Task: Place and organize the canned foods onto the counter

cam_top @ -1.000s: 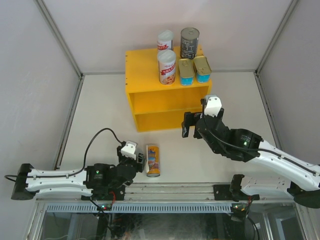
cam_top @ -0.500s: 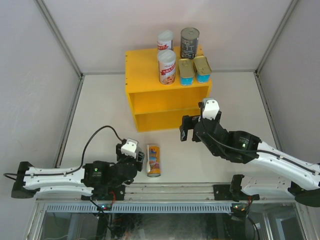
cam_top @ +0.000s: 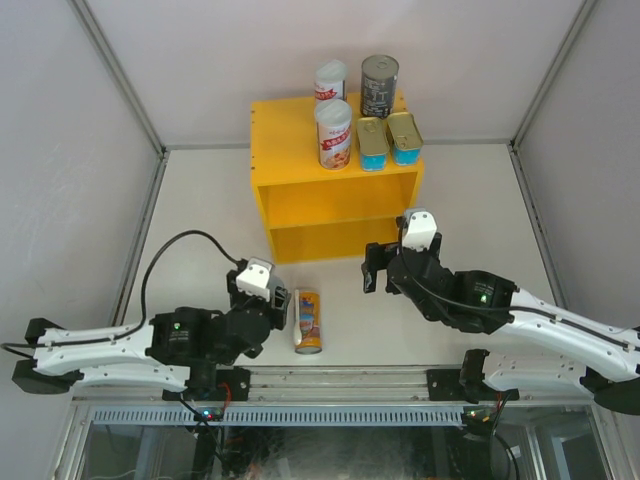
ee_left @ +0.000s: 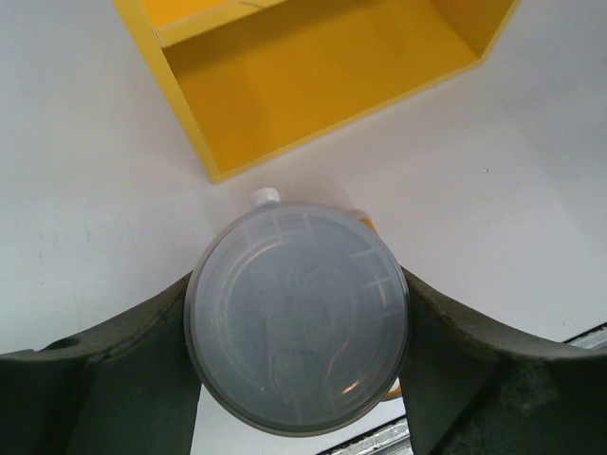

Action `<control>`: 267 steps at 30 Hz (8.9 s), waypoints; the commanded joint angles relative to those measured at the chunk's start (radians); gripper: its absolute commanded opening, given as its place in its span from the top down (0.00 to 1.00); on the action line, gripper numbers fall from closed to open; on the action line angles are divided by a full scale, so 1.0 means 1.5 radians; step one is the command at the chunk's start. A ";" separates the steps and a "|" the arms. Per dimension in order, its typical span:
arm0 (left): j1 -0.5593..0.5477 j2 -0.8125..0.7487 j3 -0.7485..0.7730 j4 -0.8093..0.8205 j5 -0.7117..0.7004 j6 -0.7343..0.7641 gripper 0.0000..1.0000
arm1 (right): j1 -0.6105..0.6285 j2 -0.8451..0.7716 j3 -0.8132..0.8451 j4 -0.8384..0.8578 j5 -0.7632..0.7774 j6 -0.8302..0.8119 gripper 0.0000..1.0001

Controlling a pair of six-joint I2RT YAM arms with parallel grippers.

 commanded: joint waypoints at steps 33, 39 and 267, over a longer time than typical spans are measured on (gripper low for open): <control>0.142 0.187 0.610 0.002 0.027 0.360 1.00 | -0.010 -0.042 -0.025 0.081 -0.050 -0.023 0.02; 0.217 0.257 0.727 -0.008 0.095 0.389 1.00 | -0.010 -0.048 -0.024 0.082 -0.052 -0.026 0.02; 0.368 0.388 -0.090 0.340 0.496 -0.196 0.03 | -0.128 -0.008 -0.145 0.094 -0.210 0.058 0.02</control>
